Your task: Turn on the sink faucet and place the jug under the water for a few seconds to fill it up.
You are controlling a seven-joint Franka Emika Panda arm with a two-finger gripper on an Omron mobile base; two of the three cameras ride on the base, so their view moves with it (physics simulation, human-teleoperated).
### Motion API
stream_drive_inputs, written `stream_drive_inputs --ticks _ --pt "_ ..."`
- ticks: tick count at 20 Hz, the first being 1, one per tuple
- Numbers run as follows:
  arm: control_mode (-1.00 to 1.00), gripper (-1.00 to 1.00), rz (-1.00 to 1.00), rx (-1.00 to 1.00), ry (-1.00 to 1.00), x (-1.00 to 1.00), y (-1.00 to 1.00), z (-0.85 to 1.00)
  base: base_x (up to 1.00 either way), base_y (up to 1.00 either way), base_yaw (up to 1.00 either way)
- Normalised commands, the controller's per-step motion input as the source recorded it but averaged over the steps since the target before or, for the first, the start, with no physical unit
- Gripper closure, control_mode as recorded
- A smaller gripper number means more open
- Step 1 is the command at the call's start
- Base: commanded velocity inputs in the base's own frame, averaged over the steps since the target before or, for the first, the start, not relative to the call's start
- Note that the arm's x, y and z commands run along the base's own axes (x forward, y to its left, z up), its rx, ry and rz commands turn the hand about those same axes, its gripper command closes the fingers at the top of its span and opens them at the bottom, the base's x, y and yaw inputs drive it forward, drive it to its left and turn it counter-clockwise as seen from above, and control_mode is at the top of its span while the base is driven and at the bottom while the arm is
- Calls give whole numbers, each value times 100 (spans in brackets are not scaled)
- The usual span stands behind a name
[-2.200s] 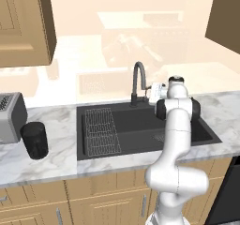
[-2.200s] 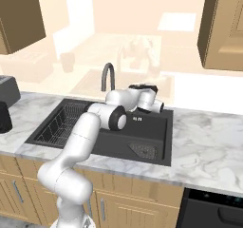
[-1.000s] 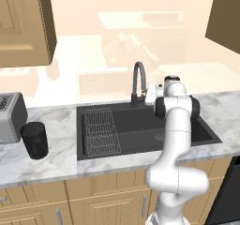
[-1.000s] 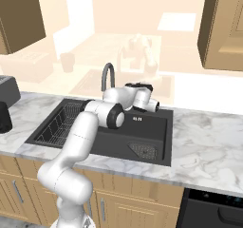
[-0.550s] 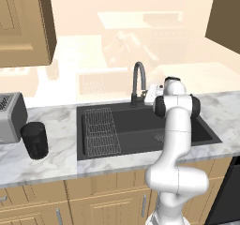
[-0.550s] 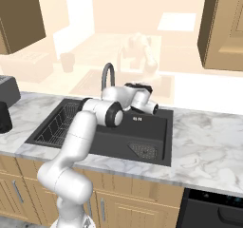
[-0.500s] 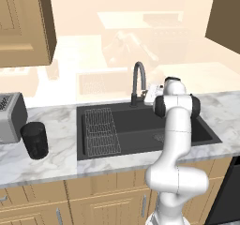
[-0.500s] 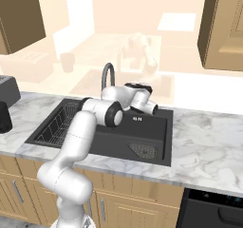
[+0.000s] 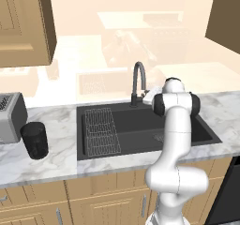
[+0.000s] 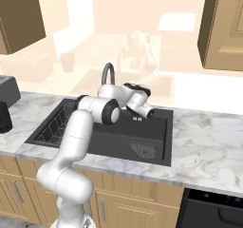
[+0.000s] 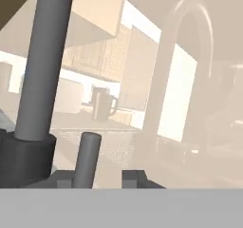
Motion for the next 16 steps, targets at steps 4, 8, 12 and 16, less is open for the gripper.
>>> stream_drive_inputs --ticks 4,8,12,16 --pt "-100 100 -17 12 8 11 -60 0 0 0 0" --pt "-100 100 -14 23 14 5 -88 -4 0 0 0" --pt "-100 100 -11 31 16 0 -100 -15 0 0 0" --pt "-100 100 -13 31 18 0 -100 -23 0 0 0"
